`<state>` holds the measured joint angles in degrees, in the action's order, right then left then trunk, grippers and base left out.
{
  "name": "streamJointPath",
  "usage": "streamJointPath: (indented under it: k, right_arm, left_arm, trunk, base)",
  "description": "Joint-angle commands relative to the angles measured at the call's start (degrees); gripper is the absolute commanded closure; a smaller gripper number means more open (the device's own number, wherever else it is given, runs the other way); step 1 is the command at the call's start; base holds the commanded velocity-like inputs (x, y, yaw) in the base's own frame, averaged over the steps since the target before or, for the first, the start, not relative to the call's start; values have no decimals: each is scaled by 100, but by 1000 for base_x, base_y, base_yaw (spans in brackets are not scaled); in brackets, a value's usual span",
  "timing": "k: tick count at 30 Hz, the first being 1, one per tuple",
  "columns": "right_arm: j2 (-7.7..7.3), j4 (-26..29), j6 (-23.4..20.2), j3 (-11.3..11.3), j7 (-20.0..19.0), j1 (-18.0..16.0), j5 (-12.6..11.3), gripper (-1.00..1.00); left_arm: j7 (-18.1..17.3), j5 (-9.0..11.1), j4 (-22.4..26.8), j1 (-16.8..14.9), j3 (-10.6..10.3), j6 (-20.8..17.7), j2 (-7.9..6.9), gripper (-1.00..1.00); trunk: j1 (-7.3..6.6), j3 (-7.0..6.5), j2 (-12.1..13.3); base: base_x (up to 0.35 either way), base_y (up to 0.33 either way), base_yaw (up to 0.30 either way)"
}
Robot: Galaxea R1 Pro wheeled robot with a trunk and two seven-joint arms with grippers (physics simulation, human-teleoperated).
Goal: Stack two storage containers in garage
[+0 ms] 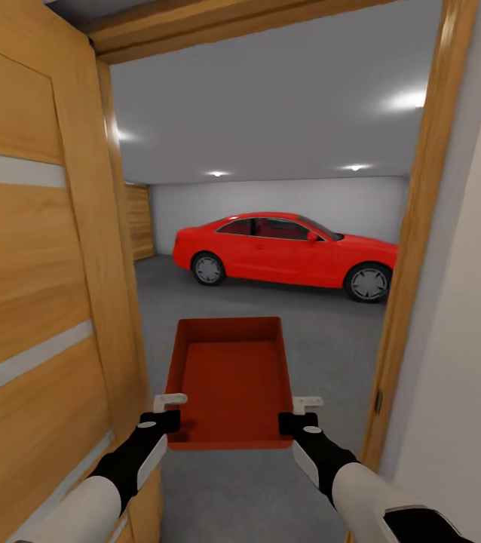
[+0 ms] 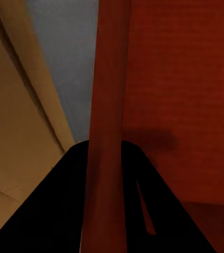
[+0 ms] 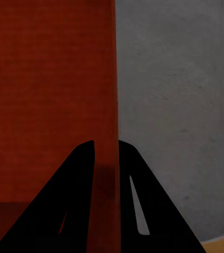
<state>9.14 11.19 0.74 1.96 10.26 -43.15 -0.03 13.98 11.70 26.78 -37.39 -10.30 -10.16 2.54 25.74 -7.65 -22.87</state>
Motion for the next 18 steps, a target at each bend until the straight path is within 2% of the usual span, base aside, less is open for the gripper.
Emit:
streamJointPath:
  k: [1, 12, 18]
  right_arm:
    - [-228, 15, 342, -214, 231, -3, 82, 100]
    - [-231, 15, 343, -218, 232, -4, 82, 100]
    - [-228, 15, 323, -215, 231, -7, 76, 100]
  left_arm:
    - [449, 34, 3, 4, 430, -41, -17, 100]
    - [449, 34, 3, 4, 428, -39, -17, 100]
    - [449, 34, 3, 4, 425, -39, -17, 100]
  trunk:
    - [4, 2, -4]
    - [4, 2, -4]
    - [4, 2, -4]
  base:
    - [209, 188, -231]
    - [209, 187, -51]
    - [208, 182, -199]
